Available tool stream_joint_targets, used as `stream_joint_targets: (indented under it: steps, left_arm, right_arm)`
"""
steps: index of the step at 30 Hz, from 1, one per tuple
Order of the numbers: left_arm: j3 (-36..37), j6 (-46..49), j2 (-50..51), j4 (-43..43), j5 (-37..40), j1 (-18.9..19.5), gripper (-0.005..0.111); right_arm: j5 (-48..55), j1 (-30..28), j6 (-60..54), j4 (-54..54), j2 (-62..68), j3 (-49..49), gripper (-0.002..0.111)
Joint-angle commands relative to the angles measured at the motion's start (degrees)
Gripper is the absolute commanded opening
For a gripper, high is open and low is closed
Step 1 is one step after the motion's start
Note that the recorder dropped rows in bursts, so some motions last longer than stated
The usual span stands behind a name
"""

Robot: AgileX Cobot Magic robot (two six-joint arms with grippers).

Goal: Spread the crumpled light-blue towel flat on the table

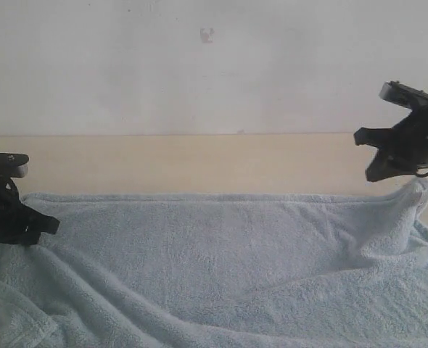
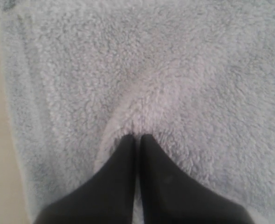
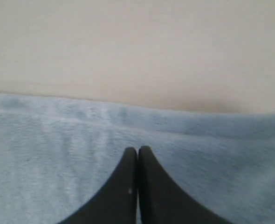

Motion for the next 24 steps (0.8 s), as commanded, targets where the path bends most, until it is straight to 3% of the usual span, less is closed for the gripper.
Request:
stream_joint_targets:
  steps: [1,10,18,21,24]
  left_arm:
    - [0.1,-0.4,-0.9,0.0,1.3,0.4,0.004]
    - [0.1,-1.5,-0.7,0.0,1.4,2.7,0.004]
    - [0.1,-1.9,-0.7,-0.1,2.7,4.9,0.004]
    - [0.1,-1.9,-0.8,-2.9,3.3,4.9,0.004]
    - [0.1,-1.7,-2.9,-5.9,3.6,4.9,0.004]
  right_arm:
    - [3.4,-3.1,4.6,-5.8,-0.7,1.1,0.000]
    - [-8.2,-3.3,-2.3,0.1,-0.8,15.6,0.000]
    - [-8.8,-3.3,-2.6,2.7,-10.3,15.8,0.000]
    - [-8.1,-3.3,-1.7,-2.4,-14.7,15.8,0.000]
    - [-5.6,-3.3,7.0,-11.0,-15.6,15.8,0.000]
